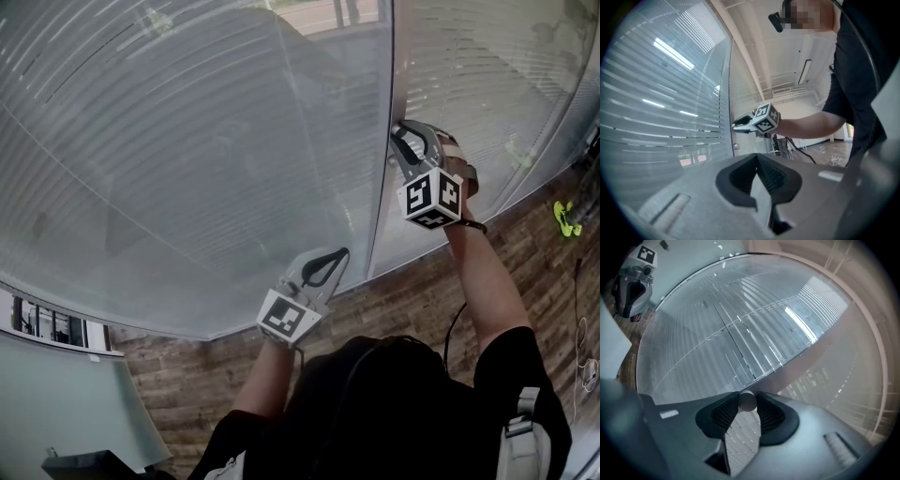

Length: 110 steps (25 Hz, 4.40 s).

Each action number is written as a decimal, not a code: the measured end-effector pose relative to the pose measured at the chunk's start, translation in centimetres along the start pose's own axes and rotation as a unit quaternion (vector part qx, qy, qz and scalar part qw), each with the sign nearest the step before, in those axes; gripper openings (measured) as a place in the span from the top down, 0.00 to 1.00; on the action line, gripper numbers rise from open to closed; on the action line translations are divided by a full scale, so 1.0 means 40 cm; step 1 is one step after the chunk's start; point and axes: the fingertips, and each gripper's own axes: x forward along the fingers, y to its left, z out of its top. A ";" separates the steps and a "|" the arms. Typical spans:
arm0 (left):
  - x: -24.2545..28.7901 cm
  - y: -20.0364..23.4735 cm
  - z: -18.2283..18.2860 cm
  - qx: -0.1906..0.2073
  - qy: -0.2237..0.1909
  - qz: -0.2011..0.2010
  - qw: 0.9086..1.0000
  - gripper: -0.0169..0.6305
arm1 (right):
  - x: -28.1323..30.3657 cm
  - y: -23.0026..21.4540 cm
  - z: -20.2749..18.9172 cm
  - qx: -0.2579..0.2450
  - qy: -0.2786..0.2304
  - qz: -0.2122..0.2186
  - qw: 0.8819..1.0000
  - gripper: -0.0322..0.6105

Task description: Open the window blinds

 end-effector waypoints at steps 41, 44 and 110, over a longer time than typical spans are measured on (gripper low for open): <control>0.011 -0.022 0.014 -0.003 0.003 -0.010 1.000 0.97 | 0.010 -0.036 -0.043 0.477 -0.052 0.036 0.877 0.75; 0.008 -0.024 0.016 -0.003 0.007 -0.011 1.000 0.97 | 0.011 -0.039 -0.043 0.498 -0.054 0.034 0.865 0.75; -0.019 0.012 -0.018 -0.002 0.011 0.007 1.000 0.97 | 0.005 0.006 -0.015 -0.182 0.013 -0.020 0.983 0.75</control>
